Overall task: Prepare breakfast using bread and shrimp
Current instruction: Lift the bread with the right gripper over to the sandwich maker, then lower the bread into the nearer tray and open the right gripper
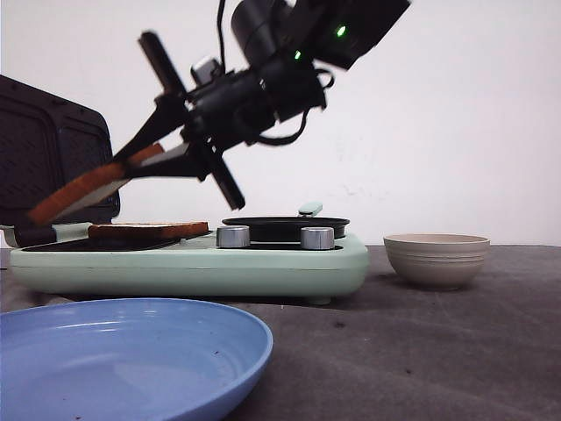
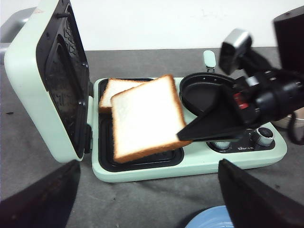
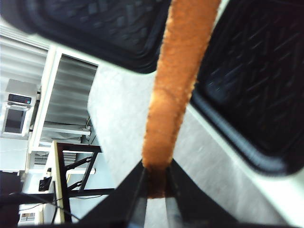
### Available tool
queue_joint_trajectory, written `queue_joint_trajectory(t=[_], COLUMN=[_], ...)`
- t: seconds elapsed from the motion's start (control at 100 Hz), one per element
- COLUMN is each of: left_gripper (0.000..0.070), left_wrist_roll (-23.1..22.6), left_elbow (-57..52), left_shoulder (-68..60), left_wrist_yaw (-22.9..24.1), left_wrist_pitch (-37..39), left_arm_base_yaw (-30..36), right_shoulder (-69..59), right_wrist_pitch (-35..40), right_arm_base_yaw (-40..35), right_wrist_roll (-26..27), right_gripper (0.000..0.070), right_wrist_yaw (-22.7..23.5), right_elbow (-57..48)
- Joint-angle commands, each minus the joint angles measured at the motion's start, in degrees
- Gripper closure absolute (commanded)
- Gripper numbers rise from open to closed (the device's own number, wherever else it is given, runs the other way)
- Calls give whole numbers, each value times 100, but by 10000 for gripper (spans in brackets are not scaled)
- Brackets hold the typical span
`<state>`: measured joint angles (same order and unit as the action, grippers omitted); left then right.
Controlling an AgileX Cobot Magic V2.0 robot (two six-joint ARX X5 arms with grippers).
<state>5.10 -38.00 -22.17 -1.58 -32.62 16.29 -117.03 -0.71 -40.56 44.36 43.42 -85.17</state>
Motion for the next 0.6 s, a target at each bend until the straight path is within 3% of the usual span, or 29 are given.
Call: queue_joint_trajectory(t=[0.0, 0.59], left_gripper=[183, 184], left_wrist_roll=[-46, -46], left_elbow=[-46, -46], left_shoulder=[-17, -20], left_wrist_yaw=[15, 15], left_wrist_pitch=[57, 85], left_arm_base_yaw=[15, 17], right_shoulder=[-238, -514], right_wrist_pitch=[-94, -46], right_arm_base_yaw=[-66, -225], right_wrist_roll=[-42, -118], right_gripper=[700, 694], right_wrist_yaw=[-7, -450], right_elbow=[-267, -466])
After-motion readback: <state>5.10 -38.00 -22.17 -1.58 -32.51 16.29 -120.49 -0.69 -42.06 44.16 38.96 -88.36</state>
